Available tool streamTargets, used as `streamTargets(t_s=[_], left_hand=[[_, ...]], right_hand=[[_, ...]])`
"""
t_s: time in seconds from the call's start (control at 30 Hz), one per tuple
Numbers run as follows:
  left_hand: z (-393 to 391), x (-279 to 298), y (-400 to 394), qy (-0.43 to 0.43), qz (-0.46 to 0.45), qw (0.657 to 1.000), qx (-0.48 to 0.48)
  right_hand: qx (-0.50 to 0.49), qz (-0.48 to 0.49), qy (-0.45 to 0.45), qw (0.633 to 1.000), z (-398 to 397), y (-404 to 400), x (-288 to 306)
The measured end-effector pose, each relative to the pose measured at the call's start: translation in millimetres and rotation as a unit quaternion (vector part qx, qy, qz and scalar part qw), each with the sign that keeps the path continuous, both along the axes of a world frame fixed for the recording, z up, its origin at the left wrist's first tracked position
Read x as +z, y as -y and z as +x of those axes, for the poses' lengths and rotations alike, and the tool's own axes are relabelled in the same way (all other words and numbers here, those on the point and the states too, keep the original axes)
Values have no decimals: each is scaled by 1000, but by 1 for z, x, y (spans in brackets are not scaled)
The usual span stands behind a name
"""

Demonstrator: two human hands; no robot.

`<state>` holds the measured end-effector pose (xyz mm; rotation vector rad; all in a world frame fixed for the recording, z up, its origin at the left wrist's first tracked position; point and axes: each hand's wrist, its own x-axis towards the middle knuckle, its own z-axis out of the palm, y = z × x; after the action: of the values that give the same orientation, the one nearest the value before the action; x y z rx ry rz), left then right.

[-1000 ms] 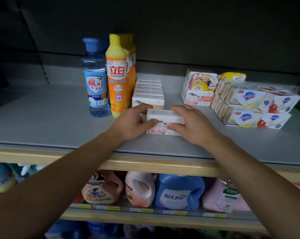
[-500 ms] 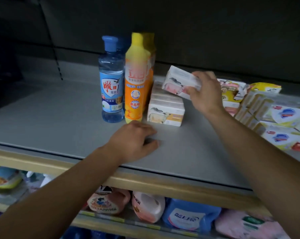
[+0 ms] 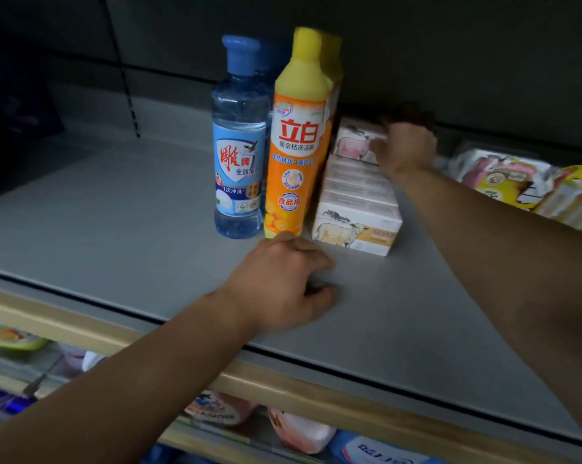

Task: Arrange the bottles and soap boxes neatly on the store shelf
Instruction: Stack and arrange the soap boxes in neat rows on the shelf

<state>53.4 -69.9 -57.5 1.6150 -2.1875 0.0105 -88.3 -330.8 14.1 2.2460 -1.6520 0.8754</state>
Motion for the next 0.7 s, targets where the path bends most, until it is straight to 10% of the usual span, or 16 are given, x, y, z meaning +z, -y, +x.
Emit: streamTargets(t_s=[0.7], left_hand=[[2, -5, 3, -9, -16, 1000, 6]], right_hand=[[3, 30, -64, 997, 6, 11, 4]])
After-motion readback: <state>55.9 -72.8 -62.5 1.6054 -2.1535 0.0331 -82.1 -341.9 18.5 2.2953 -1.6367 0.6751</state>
